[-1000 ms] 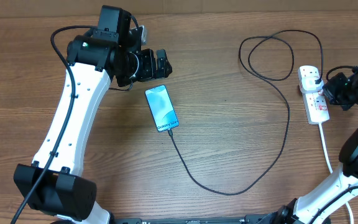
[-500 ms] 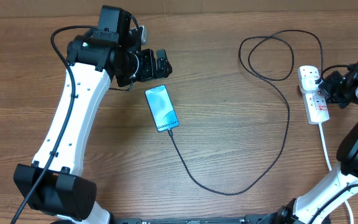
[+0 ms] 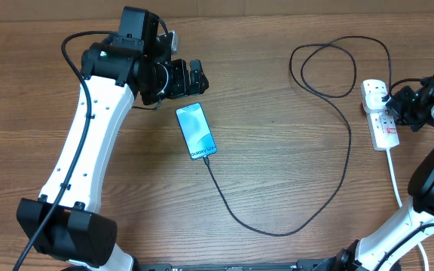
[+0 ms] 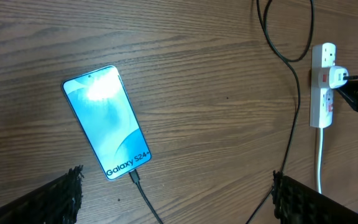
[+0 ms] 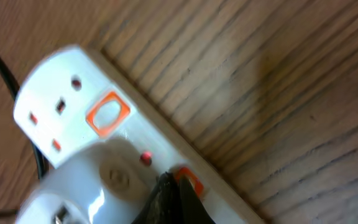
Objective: Plug charger to phone and switch on socket
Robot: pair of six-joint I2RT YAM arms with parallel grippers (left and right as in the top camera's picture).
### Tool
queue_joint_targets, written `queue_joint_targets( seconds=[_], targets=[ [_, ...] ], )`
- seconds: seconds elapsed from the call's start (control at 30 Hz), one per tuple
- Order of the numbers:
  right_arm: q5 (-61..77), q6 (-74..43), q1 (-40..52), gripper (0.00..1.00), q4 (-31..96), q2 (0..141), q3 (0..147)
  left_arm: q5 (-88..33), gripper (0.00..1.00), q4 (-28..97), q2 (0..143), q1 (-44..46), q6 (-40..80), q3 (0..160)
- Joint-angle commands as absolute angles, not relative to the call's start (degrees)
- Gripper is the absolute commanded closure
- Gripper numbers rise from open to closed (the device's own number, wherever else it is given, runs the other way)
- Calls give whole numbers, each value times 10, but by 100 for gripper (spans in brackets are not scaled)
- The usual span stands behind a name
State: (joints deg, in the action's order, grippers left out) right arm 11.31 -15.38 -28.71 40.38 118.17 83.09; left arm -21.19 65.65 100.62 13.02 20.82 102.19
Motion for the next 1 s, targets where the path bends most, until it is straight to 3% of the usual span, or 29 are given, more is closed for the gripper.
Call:
queue_joint_targets(
  seconds=[0.0, 0.37, 0.53, 0.73, 0.97],
  targets=[
    [218, -145, -235, 96, 424, 1194, 788, -214, 0, 658, 1005, 128, 210, 1030],
    [215, -142, -236, 96, 461, 1193, 798, -214, 0, 658, 1005, 128, 210, 1030],
    [116, -184, -269, 96, 557, 1168, 857, -214, 0, 658, 1005, 128, 210, 1030],
    [-12, -237, -300, 96, 668, 1080, 943, -214, 0, 658, 1005, 128, 210, 1030],
    [-42, -242, -300, 96, 704, 926, 979, -214, 0, 658, 1005, 128, 210, 1030]
  ],
)
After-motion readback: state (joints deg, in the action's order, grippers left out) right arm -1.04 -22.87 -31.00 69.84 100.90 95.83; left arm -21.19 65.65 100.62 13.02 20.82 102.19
